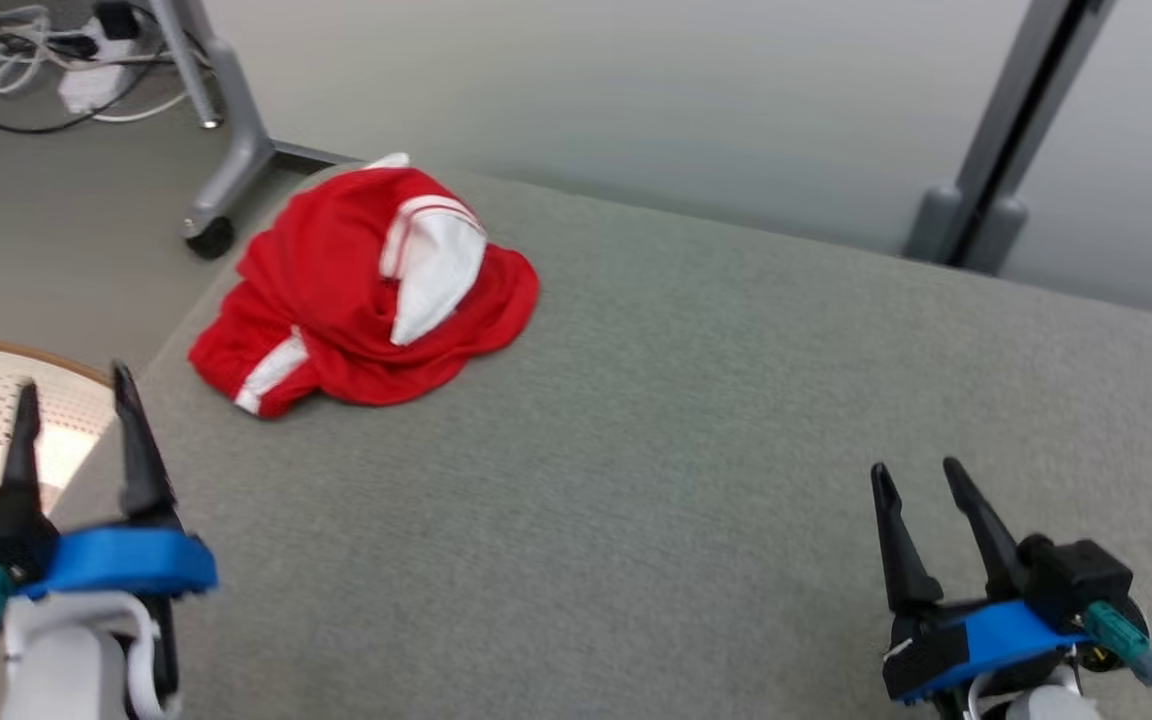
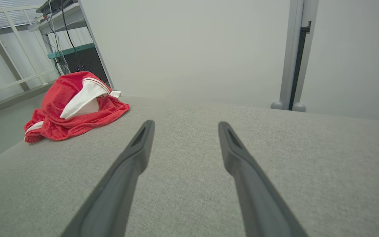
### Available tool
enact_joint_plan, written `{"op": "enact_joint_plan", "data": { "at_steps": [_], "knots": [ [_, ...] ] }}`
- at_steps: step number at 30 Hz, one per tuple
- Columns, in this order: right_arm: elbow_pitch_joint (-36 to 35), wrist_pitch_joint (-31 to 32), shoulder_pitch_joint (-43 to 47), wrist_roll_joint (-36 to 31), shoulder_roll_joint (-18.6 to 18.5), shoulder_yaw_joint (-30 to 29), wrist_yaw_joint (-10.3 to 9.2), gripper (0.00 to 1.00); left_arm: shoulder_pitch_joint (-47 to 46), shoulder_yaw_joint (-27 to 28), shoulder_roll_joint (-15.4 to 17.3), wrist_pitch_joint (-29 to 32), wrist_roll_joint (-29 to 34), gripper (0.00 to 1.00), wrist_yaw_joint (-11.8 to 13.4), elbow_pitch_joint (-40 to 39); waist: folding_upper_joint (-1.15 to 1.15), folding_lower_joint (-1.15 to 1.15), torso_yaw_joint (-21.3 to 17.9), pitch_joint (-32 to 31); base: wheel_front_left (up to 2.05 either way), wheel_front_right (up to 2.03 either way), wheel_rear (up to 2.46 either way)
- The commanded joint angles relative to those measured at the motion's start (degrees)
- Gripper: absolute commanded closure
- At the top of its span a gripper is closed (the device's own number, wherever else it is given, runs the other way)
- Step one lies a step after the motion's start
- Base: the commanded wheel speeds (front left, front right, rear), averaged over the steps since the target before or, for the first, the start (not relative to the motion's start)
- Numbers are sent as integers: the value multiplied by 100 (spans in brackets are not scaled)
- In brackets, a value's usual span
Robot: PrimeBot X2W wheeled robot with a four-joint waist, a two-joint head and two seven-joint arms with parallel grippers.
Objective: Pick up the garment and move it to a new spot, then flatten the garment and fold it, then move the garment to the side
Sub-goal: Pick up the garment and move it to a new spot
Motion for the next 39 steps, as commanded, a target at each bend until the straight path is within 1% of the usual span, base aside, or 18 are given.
{"op": "enact_joint_plan", "data": {
  "at_steps": [1,8,10,13,15,20,24,31,39],
  "knots": [
    [-66,-22,-145,-106,-37,-3,11,0,-304,60,104,-16,-58,0,-30,17,0,0,-127,156,0,0,0],
    [-467,-2,-497,-531,-36,-133,7,0,-1538,256,525,53,-223,0,-153,282,0,0,-676,892,0,0,0],
    [-665,59,-593,-649,-33,-152,7,0,-1887,361,718,90,-286,0,-173,368,0,0,-856,1121,0,0,0],
    [-980,135,-684,-796,-34,-258,7,0,-2326,425,927,144,-342,0,-215,500,0,0,-1091,1420,0,0,0],
    [-1200,203,-722,-871,-33,-312,7,0,-2606,503,1142,196,-387,0,-281,673,0,0,-1243,1606,0,0,0],
    [-1678,357,-705,-1034,-32,-496,7,0,-3150,450,1412,379,-428,0,-412,1111,0,0,-1461,1988,0,0,0],
    [-1931,449,-694,-1087,-31,-556,7,0,-3505,303,1502,612,-421,0,-498,1566,0,0,-1540,2251,0,0,0],
    [-2157,526,-738,-1114,-32,-587,7,0,-3819,116,1396,838,-448,0,-543,2579,0,0,-1561,2531,0,0,0],
    [-2151,551,-788,-1083,-31,-538,7,0,-3871,-60,1254,1042,-514,0,-614,3589,0,0,-1599,2598,0,0,0]
  ]
}}
